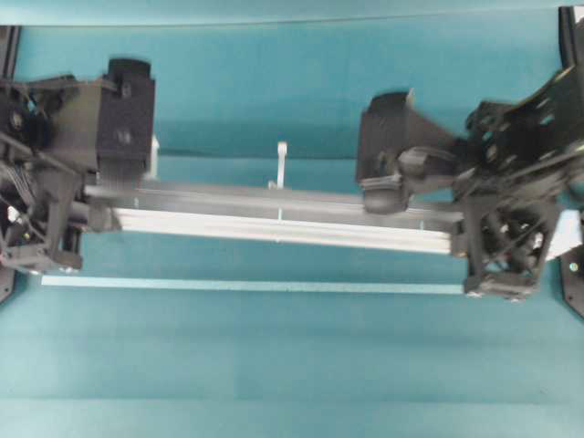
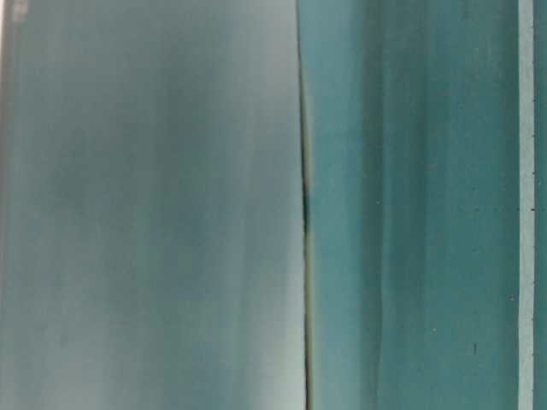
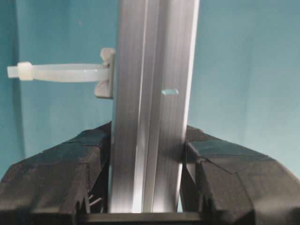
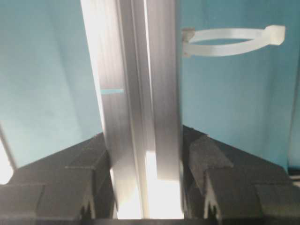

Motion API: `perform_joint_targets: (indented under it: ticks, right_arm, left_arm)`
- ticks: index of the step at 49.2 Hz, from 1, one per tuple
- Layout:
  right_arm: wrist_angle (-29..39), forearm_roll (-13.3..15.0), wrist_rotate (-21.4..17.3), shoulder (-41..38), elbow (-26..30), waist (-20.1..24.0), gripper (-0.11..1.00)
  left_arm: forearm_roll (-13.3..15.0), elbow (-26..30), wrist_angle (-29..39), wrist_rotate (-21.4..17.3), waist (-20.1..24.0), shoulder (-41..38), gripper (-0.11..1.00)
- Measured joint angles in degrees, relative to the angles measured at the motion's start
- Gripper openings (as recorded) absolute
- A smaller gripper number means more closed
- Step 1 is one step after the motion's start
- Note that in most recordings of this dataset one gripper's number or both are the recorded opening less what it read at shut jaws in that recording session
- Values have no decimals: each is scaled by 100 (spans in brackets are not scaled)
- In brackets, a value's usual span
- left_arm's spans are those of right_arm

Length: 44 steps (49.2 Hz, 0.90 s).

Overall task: Lift the large metal rail with both hands.
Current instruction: 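Lift the rail upward with both grippers together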

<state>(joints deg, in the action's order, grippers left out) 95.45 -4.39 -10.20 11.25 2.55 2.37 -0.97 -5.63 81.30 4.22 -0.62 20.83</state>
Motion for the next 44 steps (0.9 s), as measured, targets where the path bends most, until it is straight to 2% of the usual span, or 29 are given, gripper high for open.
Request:
perform_joint_targets:
  ticks: [9, 19, 28, 44]
  right_arm:
    - [149, 53, -123, 105, 378, 79, 38]
    - [211, 105, -167, 308, 598, 97, 38]
    - [220, 123, -176, 404, 703, 97, 38]
    - [211, 149, -176, 422, 738, 97, 38]
  left_arm:
    - [9, 747, 475, 149, -26, -185, 36]
    - [9, 1274, 615, 360, -105, -325, 36]
    - [9, 1494, 650, 448, -123, -387, 36]
    - [9, 1521, 677, 448, -123, -404, 36]
